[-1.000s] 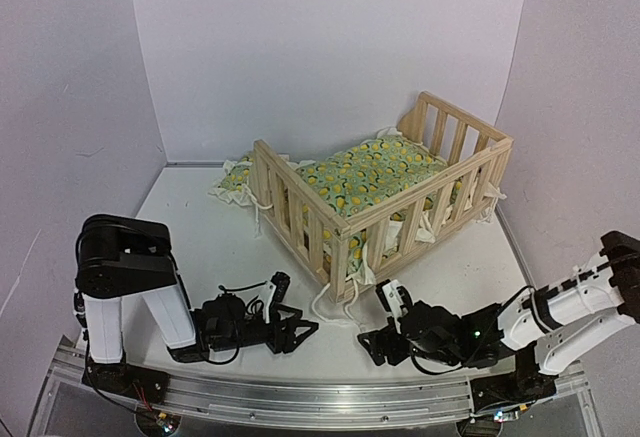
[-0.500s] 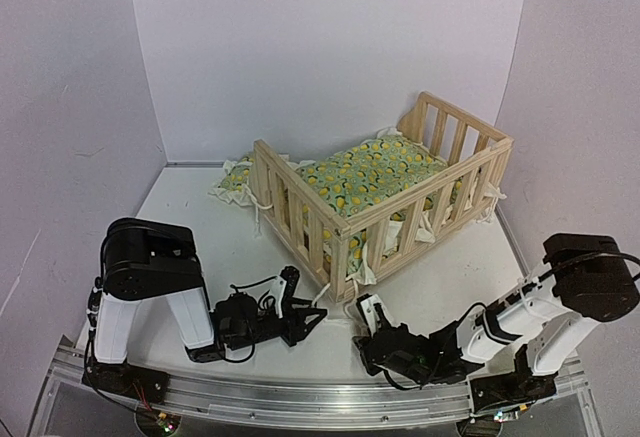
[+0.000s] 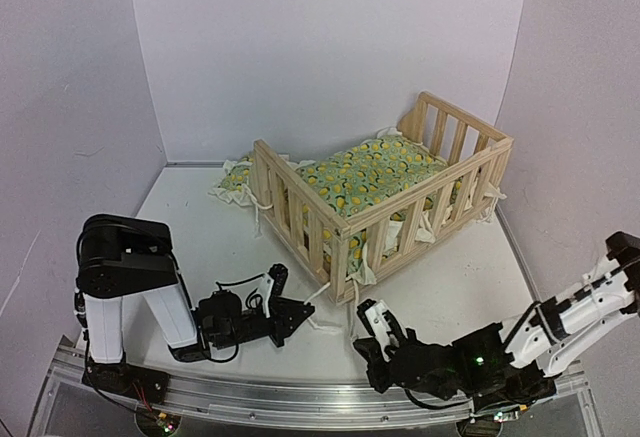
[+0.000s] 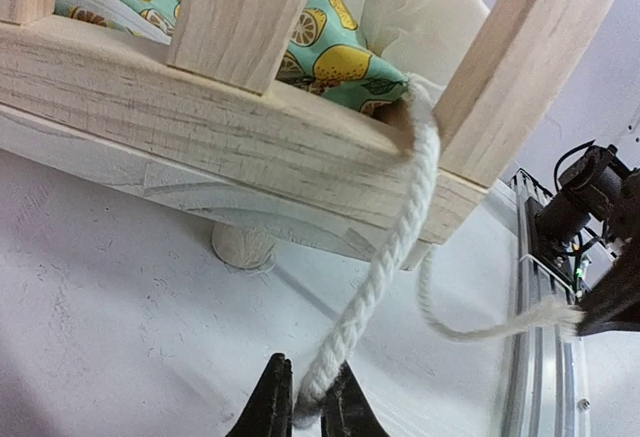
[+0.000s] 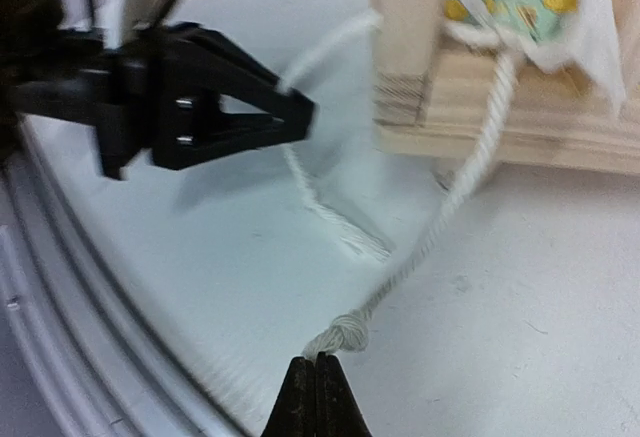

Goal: Set up the pet bed

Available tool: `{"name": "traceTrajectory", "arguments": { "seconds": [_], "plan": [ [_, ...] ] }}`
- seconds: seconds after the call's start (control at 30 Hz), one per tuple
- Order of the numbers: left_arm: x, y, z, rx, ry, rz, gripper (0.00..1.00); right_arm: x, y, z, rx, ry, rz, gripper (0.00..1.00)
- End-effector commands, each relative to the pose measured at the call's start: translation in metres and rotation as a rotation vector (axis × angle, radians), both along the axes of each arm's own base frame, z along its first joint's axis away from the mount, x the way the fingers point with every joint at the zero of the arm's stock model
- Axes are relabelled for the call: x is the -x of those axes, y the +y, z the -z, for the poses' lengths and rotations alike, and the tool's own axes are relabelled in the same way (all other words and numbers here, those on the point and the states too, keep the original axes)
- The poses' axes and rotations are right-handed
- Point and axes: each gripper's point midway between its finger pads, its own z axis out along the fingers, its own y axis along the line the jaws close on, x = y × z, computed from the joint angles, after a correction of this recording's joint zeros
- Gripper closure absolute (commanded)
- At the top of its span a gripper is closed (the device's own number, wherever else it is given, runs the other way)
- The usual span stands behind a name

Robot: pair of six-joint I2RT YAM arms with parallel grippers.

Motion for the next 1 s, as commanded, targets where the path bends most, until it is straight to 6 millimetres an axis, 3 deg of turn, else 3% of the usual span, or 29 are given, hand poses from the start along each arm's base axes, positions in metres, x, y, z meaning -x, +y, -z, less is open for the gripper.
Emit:
{"name": "traceTrajectory", "arguments": {
  "seconds": [0.0, 0.1, 0.23, 0.37, 0.5, 0.63, 0.97],
  "plan": [
    [0.009, 0.006, -0.033, 0.087, 0.004, 0.022, 0.89, 0.028, 0.02, -0.07, -0.085, -0.056, -0.143, 1.0],
    [0.015, 0.002, -0.041, 0.104, 0.014, 0.042, 0.89, 0.034, 0.029, -0.121, -0.22, -0.079, -0.195, 1.0],
    [0.022, -0.006, -0.046, 0.122, 0.03, 0.06, 0.88, 0.028, 0.041, -0.184, -0.345, -0.186, -0.18, 1.0],
    [0.03, -0.008, -0.053, 0.138, 0.027, 0.063, 0.88, 0.009, 0.055, -0.223, -0.37, -0.299, -0.09, 1.0],
    [0.037, -0.01, -0.059, 0.128, -0.01, 0.057, 0.87, -0.021, 0.074, -0.237, -0.415, -0.263, -0.07, 1.0],
    [0.036, -0.012, -0.061, 0.13, -0.017, 0.046, 0.86, -0.029, 0.096, -0.241, -0.416, -0.253, -0.108, 1.0],
    [0.043, -0.012, -0.075, 0.158, -0.04, 0.052, 0.87, -0.05, 0.124, -0.217, -0.383, -0.179, -0.087, 1.0]
  ]
}}
